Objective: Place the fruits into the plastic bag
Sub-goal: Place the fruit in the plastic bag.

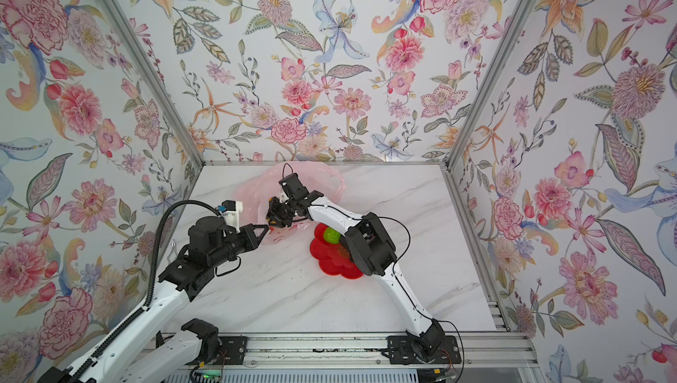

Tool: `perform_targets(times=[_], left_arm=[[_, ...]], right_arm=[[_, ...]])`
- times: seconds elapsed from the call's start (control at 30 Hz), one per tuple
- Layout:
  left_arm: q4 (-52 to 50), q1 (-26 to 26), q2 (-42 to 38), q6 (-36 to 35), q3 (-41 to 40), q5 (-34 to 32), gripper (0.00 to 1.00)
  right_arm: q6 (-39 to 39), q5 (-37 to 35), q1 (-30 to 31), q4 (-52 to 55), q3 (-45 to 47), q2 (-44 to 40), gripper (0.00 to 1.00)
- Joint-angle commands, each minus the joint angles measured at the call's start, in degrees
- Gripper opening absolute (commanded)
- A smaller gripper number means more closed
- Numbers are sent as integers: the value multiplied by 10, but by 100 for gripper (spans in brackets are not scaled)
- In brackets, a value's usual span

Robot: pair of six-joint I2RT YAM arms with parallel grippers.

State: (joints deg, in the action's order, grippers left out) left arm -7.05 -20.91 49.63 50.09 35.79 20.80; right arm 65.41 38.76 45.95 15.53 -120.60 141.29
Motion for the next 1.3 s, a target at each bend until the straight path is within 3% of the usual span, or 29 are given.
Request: perform_targets(times=[0.0, 0.33, 0.57, 1.27], left_arm=[[19, 5, -13, 17, -16, 2, 0], [21, 4, -12, 21, -16, -4, 0], [26, 4, -3, 17, -14, -2, 0], [14, 4, -8, 10, -9, -4, 0]], right_arm=[[12, 19, 4, -15, -37, 21, 43], [28, 32, 4, -17, -101, 56, 56], [30, 32, 5, -21, -102, 57, 72], [9, 22, 7, 5, -98, 44, 73]])
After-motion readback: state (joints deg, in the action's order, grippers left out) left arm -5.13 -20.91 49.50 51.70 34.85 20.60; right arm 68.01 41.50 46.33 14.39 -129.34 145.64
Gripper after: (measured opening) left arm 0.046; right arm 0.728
